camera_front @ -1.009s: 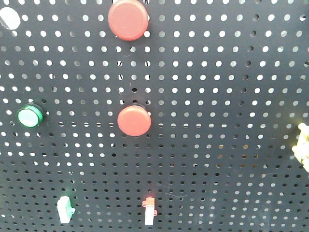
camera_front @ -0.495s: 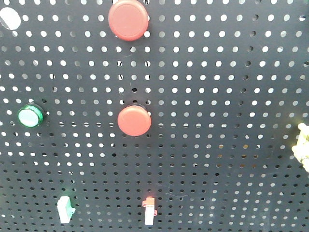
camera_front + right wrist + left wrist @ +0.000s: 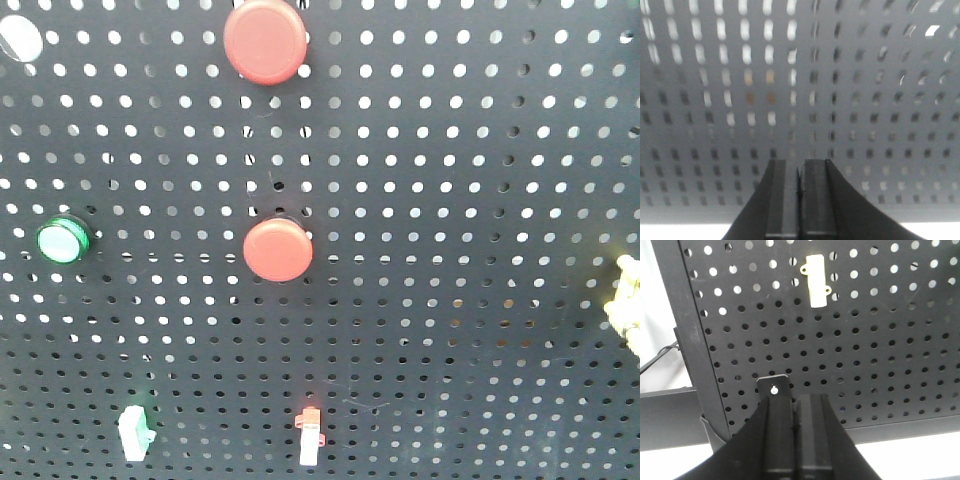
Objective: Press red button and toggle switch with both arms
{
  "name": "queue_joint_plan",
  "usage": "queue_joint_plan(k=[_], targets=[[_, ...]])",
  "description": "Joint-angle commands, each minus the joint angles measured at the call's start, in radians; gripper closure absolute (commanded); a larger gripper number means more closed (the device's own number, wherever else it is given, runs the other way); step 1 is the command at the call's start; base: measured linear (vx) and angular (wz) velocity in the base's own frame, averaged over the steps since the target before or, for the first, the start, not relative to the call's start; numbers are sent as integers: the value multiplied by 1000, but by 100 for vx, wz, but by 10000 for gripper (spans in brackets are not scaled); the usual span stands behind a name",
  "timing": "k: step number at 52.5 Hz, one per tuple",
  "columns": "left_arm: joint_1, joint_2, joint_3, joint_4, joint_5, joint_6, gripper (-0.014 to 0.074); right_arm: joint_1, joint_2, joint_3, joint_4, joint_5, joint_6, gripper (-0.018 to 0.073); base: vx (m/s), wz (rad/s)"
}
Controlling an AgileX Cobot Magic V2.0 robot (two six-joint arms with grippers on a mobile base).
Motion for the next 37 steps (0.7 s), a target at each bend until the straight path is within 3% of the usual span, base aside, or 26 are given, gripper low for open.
queue_joint_plan(k=[1, 37], targets=[[4, -15, 34, -12, -78, -2, 595, -5, -18, 13, 0, -91, -2, 559, 0, 0], [4, -15, 34, -12, -76, -2, 595, -5, -18, 13, 5, -91, -2, 559, 0, 0]])
